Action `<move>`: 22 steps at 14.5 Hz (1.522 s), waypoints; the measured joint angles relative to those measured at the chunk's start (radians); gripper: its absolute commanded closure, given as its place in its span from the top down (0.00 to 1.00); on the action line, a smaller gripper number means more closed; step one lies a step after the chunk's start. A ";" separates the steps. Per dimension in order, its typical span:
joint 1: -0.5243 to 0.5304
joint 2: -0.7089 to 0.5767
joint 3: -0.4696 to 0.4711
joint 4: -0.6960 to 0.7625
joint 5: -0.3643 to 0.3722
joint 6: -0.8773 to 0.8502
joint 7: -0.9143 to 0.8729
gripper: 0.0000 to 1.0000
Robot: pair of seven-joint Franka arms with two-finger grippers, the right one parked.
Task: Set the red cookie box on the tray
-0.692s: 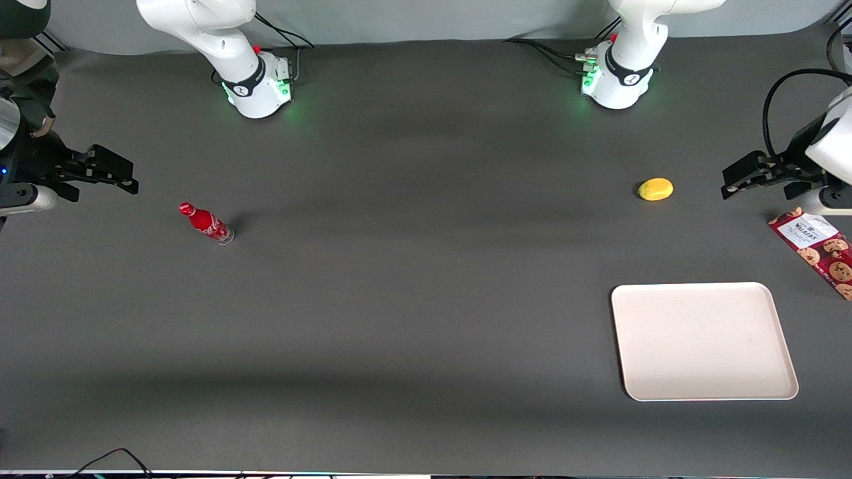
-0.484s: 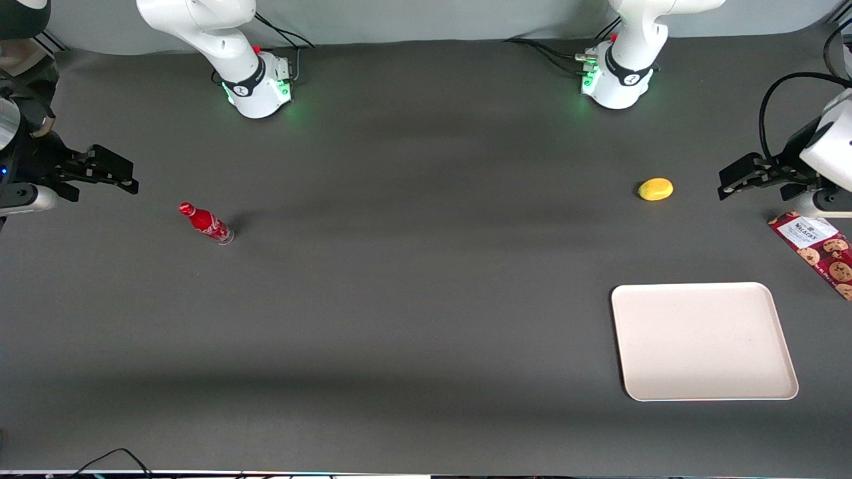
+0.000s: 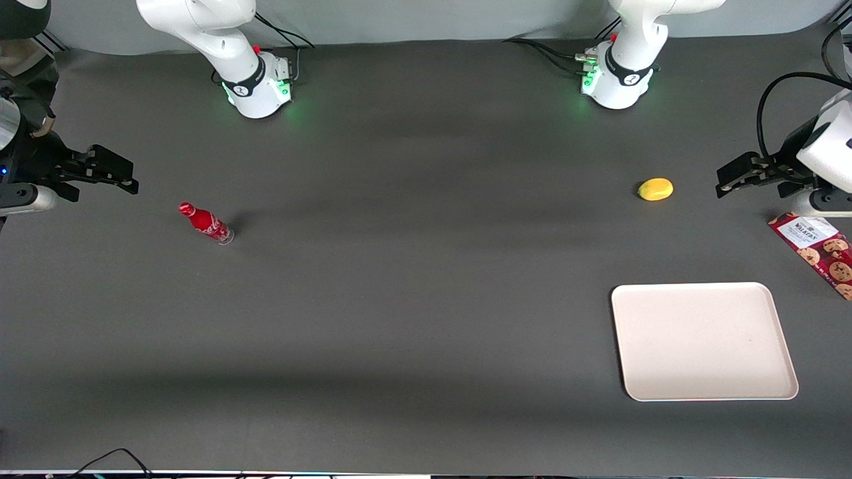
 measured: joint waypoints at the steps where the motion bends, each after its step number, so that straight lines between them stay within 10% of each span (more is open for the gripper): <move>1: 0.000 0.000 0.000 0.000 0.000 -0.001 0.000 1.00; 17: 0.005 0.000 0.006 0.000 0.003 -0.003 -0.006 1.00; 22: 0.176 0.000 0.010 0.001 0.007 -0.040 -0.005 1.00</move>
